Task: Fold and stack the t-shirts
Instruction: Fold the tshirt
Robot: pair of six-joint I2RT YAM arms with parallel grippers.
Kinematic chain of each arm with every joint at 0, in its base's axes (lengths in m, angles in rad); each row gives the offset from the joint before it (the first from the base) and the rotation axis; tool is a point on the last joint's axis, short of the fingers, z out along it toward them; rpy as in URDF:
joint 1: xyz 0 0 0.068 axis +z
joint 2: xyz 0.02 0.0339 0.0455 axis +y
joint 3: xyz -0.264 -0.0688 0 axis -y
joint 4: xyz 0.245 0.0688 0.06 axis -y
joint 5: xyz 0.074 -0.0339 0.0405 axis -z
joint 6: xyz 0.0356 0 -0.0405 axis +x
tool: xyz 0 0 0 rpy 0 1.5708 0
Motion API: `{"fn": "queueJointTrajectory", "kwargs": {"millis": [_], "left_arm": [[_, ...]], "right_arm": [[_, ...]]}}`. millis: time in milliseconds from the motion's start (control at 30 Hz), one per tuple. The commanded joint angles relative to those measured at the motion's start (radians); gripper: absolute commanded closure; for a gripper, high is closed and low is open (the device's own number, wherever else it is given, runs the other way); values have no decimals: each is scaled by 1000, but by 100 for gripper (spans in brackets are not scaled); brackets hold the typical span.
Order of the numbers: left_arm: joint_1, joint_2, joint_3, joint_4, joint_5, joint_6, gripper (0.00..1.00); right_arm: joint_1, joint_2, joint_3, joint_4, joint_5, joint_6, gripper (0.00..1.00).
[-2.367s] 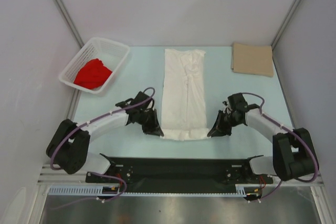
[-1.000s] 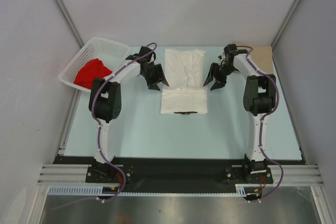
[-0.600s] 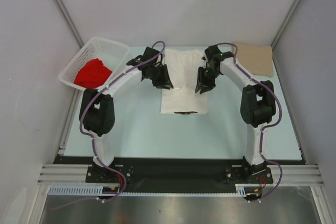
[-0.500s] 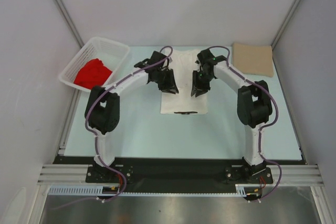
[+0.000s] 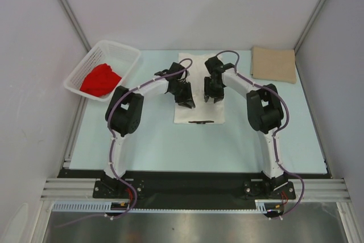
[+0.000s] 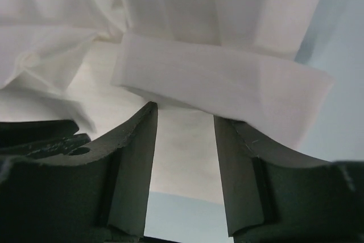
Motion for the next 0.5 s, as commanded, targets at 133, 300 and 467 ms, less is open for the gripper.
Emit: {"fn": "queueJointTrajectory", "kwargs": {"millis": [133, 300, 467], "left_arm": [[32, 106, 181, 14, -31, 58, 69], [52, 249, 459, -62, -68, 100, 67], [73, 236, 637, -83, -106, 94, 61]], "right_arm": [[-12, 63, 138, 68, 120, -27, 49], [-41, 177, 430, 4, 125, -52, 48], [-81, 278, 733, -125, 88, -43, 44]]}}
